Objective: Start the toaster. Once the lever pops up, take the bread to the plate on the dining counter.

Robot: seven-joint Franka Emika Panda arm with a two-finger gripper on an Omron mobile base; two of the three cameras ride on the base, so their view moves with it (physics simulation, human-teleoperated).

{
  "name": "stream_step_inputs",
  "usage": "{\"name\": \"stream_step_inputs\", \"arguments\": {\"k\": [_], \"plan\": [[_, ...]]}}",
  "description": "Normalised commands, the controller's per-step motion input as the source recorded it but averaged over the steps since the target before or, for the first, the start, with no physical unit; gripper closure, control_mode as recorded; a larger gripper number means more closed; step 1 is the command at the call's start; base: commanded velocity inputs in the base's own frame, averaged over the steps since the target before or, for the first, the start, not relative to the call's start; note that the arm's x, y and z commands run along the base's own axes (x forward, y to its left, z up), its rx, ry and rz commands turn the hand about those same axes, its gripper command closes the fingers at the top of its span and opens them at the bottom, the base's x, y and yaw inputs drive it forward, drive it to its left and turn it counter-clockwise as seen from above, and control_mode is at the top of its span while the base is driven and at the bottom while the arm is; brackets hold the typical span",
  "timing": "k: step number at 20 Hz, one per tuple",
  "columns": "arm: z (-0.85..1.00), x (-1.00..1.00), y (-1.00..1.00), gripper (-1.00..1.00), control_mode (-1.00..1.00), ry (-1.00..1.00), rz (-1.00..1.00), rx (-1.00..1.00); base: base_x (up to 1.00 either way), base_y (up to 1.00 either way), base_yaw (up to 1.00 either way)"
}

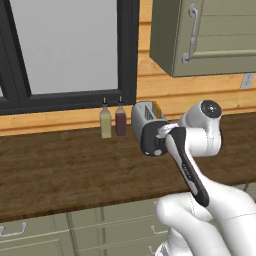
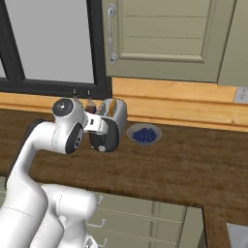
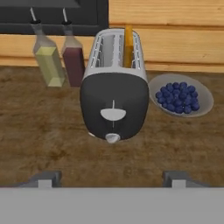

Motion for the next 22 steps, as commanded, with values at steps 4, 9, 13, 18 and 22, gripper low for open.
{"name": "stream_step_inputs", "arguments": {"k": [4,9,13,18,22], "plan": [[0.00,0.51,0.00,1.00,-1.00,0.00,0.00,0.07,0.00,0.00,0.00],[-0.16,0.21,0.06,1.00,-1.00,0.00,-0.02,0.09,0.00,0.00,0.00],[-0.13,0.06,0.00,1.00,-1.00,0.03,-0.01,0.01,0.00,0.00,0.00],[-0.09,0.01,0.00,1.00,-1.00,0.04,0.00,0.00,0.00,0.00,0.00],[-0.14,0.20,0.00,1.00,-1.00,0.02,0.00,0.00,0.00,0.00,0.00]]}}
